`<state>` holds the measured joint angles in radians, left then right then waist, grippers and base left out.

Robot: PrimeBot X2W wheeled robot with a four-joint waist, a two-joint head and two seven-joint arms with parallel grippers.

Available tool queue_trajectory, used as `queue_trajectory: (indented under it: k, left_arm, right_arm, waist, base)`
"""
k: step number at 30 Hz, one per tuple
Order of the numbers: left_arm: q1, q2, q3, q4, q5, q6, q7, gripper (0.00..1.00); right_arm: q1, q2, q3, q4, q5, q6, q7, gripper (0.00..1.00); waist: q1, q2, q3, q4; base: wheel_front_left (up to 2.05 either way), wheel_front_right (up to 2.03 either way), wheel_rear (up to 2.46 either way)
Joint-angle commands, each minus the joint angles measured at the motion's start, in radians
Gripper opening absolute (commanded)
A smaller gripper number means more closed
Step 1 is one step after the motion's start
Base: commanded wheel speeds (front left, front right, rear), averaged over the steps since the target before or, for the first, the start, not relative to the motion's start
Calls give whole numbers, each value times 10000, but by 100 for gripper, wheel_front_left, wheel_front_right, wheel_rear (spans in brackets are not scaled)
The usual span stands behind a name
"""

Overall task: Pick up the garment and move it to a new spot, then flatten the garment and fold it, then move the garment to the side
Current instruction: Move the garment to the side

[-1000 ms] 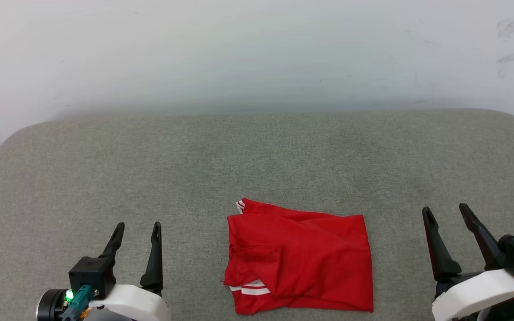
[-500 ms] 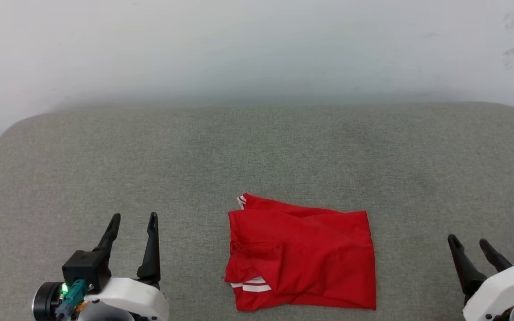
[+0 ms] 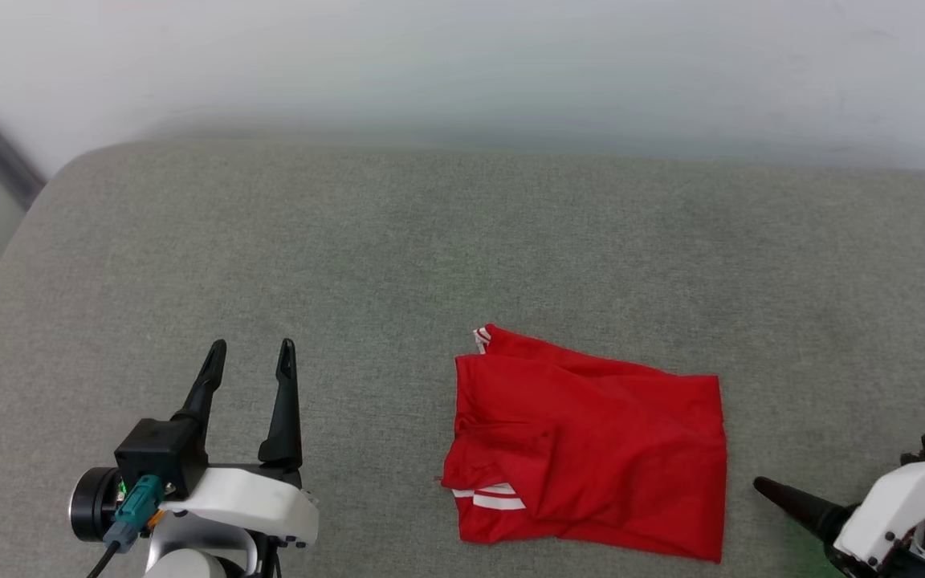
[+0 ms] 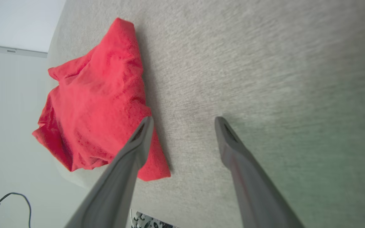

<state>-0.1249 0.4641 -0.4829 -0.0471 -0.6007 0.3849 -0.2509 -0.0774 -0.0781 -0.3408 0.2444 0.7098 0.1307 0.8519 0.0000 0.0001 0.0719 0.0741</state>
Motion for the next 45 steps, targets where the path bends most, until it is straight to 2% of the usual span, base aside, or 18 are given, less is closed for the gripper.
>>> queue_trajectory:
  k: [1, 7, 12, 13, 14, 20, 25, 28, 35, 41, 45]
  left_arm:
    - [-157, -34, -22, -21, 72, -41, -67, 100]
    - [-402, -64, -61, 89, 90, -138, -67, 100]
    - [-538, -15, -75, 124, 128, -160, -36, 100]
    - [-557, 1, -85, 134, 139, -161, -18, 100]
    - [-562, 9, -93, 148, 144, -165, -10, 100]
    - [-348, 37, -133, 210, 72, -128, 32, 100]
    - [-220, 25, -140, 192, 9, -92, 23, 100]
    - [-80, 36, -130, 134, -10, -76, 8, 100]
    - [335, 136, 22, -80, -70, 82, -42, 100]
    - [175, 226, -8, -393, 84, 65, -20, 100]
    - [-314, 292, -105, -677, 248, -42, 152, 100]
  right_arm:
    - [-291, 95, 67, 253, 292, 0, 63, 100]
    - [-1156, 294, 712, 1680, 2072, -2, -100, 100]
    - [-1500, 315, 1461, 2508, 2836, -8, -406, 100]
    - [-1542, 321, 1630, 2628, 2913, -9, -454, 41]
    - [-1569, 328, 1763, 2691, 2977, -9, -534, 2]
    - [-1688, -184, 2681, 2367, 2818, -2, -1144, 0]
    - [-1850, -857, 3798, 2111, 1576, 0, -2087, 0]
    - [-2044, -1326, 4499, 2145, 403, -2, -2505, 0]
    - [-2804, -1829, 5621, 2546, -2069, -3, -2900, 0]
    - [-3686, -2117, 6086, 2901, -3115, -3, -3363, 0]
    - [-4422, -2332, 5781, 3472, -3737, -3, -4048, 0]
  waist:
    - [0, -1, 224, 171]
    - [0, -1, 578, 359]
    - [0, -1, 697, 435]
    - [0, -1, 704, 438]
    - [0, -1, 682, 437]
    - [0, -1, 311, 270]
    - [0, -1, -46, -145]
    - [0, -1, -186, -561]
    - [0, -1, -383, -2260]
    - [0, -1, 139, -3801]
    - [0, -1, 881, -4573]
  base:
    - [0, 0, 0]
    - [0, 0, 0]
    - [0, 0, 0]
    - [0, 0, 0]
    - [0, 0, 0]
    - [0, 0, 0]
    - [0, 0, 0]
    - [0, 0, 0]
    - [0, 0, 0]
    - [0, 0, 0]
    - [0, 0, 0]
